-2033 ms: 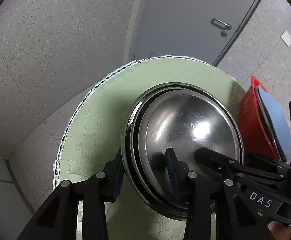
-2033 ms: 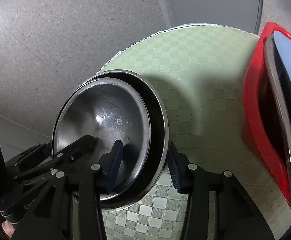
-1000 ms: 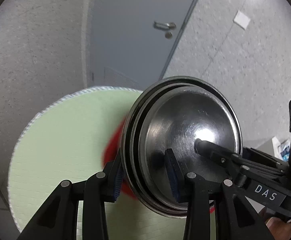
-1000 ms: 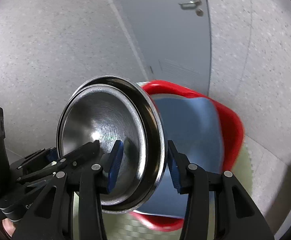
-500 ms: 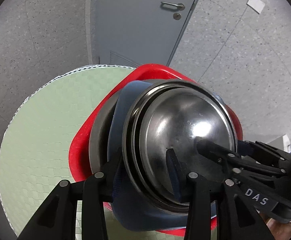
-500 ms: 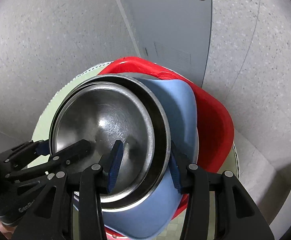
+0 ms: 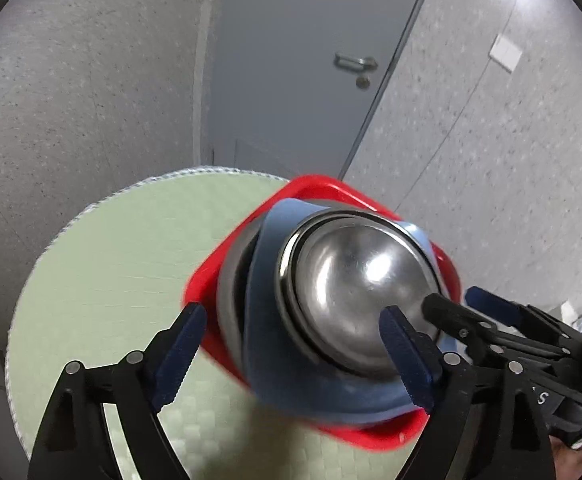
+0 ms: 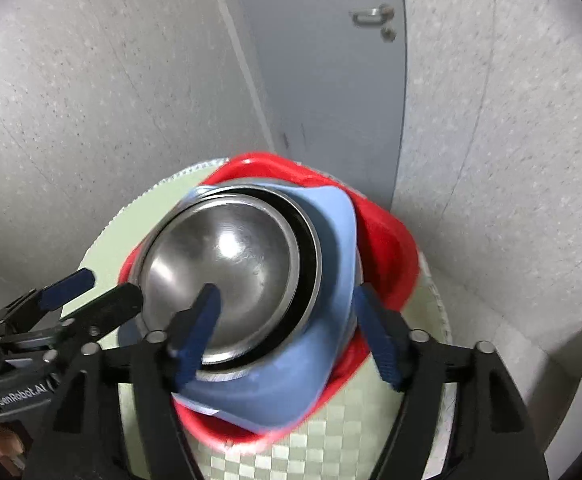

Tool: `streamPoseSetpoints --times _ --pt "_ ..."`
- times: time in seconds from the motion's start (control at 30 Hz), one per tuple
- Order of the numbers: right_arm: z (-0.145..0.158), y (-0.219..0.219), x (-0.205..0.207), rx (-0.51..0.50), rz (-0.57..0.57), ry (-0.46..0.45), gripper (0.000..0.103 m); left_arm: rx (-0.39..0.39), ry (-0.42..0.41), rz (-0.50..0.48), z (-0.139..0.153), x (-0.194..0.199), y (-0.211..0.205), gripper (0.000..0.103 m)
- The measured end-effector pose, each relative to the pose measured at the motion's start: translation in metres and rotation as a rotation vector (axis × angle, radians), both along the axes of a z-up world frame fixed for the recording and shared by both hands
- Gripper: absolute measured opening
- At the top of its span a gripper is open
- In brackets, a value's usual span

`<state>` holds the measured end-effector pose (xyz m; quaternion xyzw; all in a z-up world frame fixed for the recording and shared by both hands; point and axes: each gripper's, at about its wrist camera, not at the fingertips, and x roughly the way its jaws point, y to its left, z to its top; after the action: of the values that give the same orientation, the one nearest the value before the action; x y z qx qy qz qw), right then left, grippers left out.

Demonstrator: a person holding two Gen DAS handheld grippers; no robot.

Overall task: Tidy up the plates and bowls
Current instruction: 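Open both grippers and pull them back from the red basin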

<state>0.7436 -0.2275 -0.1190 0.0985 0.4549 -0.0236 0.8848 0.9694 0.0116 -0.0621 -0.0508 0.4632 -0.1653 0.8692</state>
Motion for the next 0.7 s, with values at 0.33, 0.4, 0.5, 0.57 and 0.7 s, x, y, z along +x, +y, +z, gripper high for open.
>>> streamPoseSetpoints --times 0.33,0.4,0.5,0.57,0.7 --pt "0.057 0.078 -0.142 -0.080 0.002 -0.225 0.082 0.055 -0.272 0.082 0.052 -0.173 0.073 0.101" --pt "0.063 0.099 -0.178 -0.093 -0.007 -0.250 0.084 0.060 -0.304 0.088 0.057 -0.212 0.087 0.102" --pt "0.068 0.127 -0.235 -0.092 -0.021 -0.284 0.087 0.087 -0.355 0.092 0.063 -0.281 0.107 0.102" --pt "0.071 0.139 -0.263 -0.090 -0.024 -0.301 0.087 0.094 -0.366 0.096 0.066 -0.324 0.122 0.102" --pt "0.077 0.171 -0.325 -0.112 -0.031 -0.322 0.089 0.082 -0.396 0.115 0.075 -0.412 0.150 0.102"
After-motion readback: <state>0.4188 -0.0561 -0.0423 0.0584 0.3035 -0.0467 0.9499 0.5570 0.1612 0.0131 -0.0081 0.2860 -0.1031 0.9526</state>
